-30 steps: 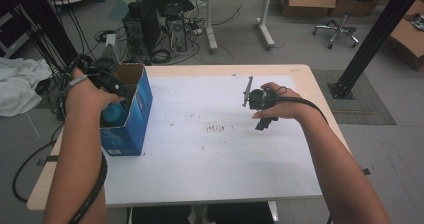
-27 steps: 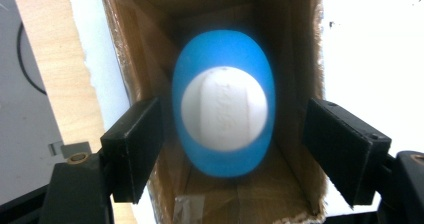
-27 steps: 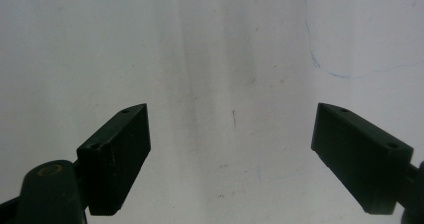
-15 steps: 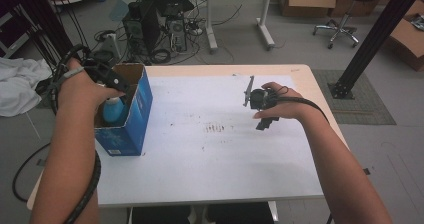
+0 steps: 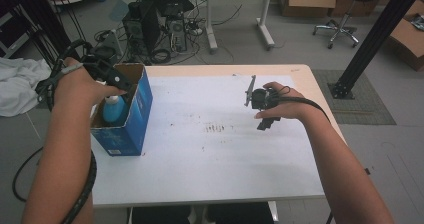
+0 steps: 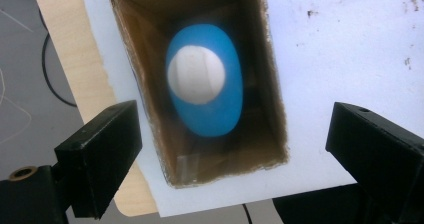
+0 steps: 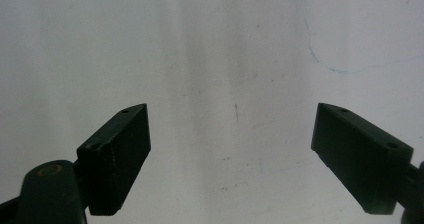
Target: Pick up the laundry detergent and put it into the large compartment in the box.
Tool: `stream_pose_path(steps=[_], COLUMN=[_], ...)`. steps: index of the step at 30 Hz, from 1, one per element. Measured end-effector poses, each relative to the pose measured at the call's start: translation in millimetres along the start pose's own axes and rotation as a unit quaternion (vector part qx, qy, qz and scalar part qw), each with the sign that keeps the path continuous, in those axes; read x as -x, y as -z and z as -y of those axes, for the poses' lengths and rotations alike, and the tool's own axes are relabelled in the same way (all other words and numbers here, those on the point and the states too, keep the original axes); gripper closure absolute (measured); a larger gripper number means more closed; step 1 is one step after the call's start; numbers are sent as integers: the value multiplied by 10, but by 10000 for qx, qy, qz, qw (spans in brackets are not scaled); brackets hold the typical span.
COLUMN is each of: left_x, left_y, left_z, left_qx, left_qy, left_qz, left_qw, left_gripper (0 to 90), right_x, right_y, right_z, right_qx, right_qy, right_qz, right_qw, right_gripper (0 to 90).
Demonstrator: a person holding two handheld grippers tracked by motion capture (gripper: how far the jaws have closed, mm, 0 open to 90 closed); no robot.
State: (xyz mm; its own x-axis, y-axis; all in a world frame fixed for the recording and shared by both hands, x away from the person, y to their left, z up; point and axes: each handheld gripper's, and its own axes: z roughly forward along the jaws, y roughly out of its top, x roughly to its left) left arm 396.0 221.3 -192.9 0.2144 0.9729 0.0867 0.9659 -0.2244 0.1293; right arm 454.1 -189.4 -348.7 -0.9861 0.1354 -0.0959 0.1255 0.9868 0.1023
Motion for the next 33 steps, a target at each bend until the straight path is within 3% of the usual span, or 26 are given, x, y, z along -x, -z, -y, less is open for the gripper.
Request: stream_pose_path(steps=[5,8,9,11,12,15,16,17,18,19,20,21,22,24,25,26,27,29,33], left_x=[46,121,121,185,185,261,319,319,378,378,408,474,474,553,640,640,679,760,939], left_y=[59,95,95,134,134,163,179,179,198,198,211,227,227,232,230,230,234,233,199], left_z=[-3,-12,-12,-26,-26,-47,-63,-63,-79,-79,-88,-100,-100,-110,-114,-114,-117,-123,-133], left_qx=[40,3,3,60,60,86,106,106,191,191,215,300,300,373,405,405,427,466,423], left_qy=[-116,-368,-368,-594,-594,-865,-1058,-1058,-1320,-1320,-1480,-1789,-1789,-2123,-2443,-2443,-2627,-2856,-3391], left_qz=[3,35,35,131,131,190,203,203,230,230,240,312,312,415,527,527,571,682,769], left_qw=[9999,9993,9993,9981,9981,9960,9941,9941,9908,9908,9885,9829,9829,9756,9674,9674,9622,9548,9366], left_gripper=[52,1,1,1,1,1,1,1,1,1,1,1,1,1,1,1,1,1,1], right_x=[-6,-11,-11,-10,-10,-12,-12,-13,-17,-17,-21,-29,-29,-38,-48,-48,-53,-57,-68], right_y=[6,25,25,39,39,45,49,51,54,54,57,61,61,62,62,62,62,63,68], right_z=[11,23,23,40,40,63,66,67,68,68,67,63,63,59,57,57,57,58,62], right_qx=[15,-1,-1,12,12,5,-10,-8,-8,-8,-11,0,0,4,-1,-1,-1,-18,-31], right_qy=[-14,-13,-13,-13,-13,-23,-13,-5,-6,-6,4,28,28,61,91,91,87,117,147], right_qz=[2,5,5,0,0,-7,-3,-3,-1,-1,-5,-3,-3,-9,-20,-20,-21,-30,-52], right_qw=[10000,10000,10000,10000,10000,10000,10000,10000,10000,10000,10000,10000,10000,10000,10000,10000,10000,9999,9999], right_gripper=[161,160,160,160,160,160,160,161,160,160,160,161,161,160,160,160,160,161,161])
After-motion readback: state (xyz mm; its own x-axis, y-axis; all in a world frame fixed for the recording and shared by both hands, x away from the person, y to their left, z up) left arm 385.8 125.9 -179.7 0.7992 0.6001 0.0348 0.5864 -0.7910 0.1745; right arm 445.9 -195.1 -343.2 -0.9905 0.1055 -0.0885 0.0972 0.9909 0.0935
